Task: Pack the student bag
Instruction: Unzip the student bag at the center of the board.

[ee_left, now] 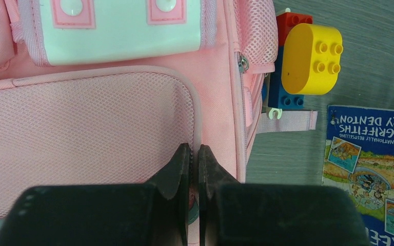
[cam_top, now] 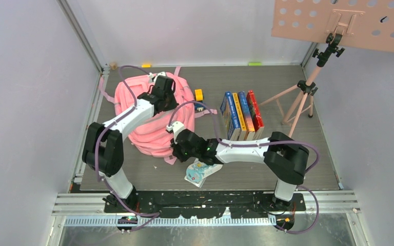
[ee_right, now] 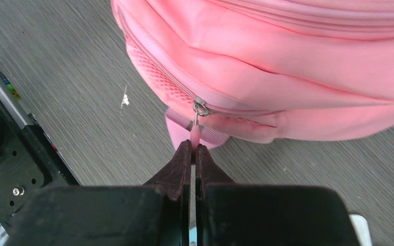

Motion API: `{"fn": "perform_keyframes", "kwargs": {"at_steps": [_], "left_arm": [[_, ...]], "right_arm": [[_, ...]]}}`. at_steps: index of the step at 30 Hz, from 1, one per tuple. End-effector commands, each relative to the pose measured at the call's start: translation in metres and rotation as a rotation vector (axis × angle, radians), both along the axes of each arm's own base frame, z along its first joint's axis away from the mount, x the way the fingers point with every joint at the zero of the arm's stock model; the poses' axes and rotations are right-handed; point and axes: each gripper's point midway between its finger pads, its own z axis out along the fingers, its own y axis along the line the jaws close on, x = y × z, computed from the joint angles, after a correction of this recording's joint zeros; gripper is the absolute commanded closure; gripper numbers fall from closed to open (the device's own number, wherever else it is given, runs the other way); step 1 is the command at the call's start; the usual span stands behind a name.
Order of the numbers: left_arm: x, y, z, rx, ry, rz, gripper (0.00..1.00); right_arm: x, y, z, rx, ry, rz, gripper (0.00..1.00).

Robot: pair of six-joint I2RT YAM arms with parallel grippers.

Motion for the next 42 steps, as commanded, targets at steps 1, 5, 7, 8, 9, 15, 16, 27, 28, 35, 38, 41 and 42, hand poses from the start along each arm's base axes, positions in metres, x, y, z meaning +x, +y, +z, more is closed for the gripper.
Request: {"fn": "perform_keyframes", "kwargs": {"at_steps": [1, 5, 7, 8, 9, 15, 16, 27, 28, 35, 38, 41, 42], "left_arm": [[0.049, -0.008, 0.048, -0.093, -0.227, 0.074, 1.00], [0.050, -0.013, 0.046, -0.104, -0.225, 0.047, 1.00], [0.046, -0.014, 0.049, -0.088, -0.227, 0.011, 0.98], [0.044, -0.013, 0.052, -0.074, -0.229, -0.002, 0.92], [0.040, -0.010, 0.056, -0.060, -0.233, -0.012, 0.81], [0.003, 0.018, 0.067, 0.031, -0.197, -0.056, 0.22], [-0.006, 0.024, 0.070, 0.046, -0.186, -0.059, 0.16], [-0.099, 0.130, 0.023, 0.002, -0.033, 0.205, 0.02], [-0.106, 0.139, 0.016, -0.020, -0.027, 0.252, 0.04], [-0.139, 0.188, -0.006, -0.099, -0.061, 0.485, 0.19], [-0.150, 0.202, -0.010, -0.099, -0.073, 0.547, 0.26], [-0.158, 0.209, -0.015, -0.107, -0.078, 0.577, 0.32], [-0.159, 0.208, -0.018, -0.117, -0.073, 0.575, 0.35]], "right_arm": [[-0.022, 0.037, 0.019, 0.080, 0.015, 0.101, 0.99], [-0.019, 0.045, 0.019, 0.089, 0.006, 0.091, 1.00], [-0.014, 0.041, 0.021, 0.086, -0.009, 0.067, 1.00], [-0.013, 0.040, 0.021, 0.086, -0.013, 0.058, 1.00], [-0.011, 0.036, 0.022, 0.084, -0.022, 0.042, 1.00], [-0.010, 0.024, 0.020, 0.078, -0.036, 0.016, 1.00], [-0.010, 0.023, 0.020, 0.078, -0.035, 0.012, 1.00], [-0.009, 0.018, 0.012, 0.068, -0.032, -0.004, 0.99], [-0.009, 0.018, 0.011, 0.068, -0.031, -0.004, 0.99], [-0.010, 0.018, 0.013, 0.077, -0.025, -0.002, 1.00], [-0.009, 0.017, 0.013, 0.082, -0.023, -0.010, 1.00], [-0.010, 0.017, 0.013, 0.086, -0.021, -0.010, 1.00], [-0.010, 0.017, 0.013, 0.086, -0.020, -0.010, 1.00]]}}
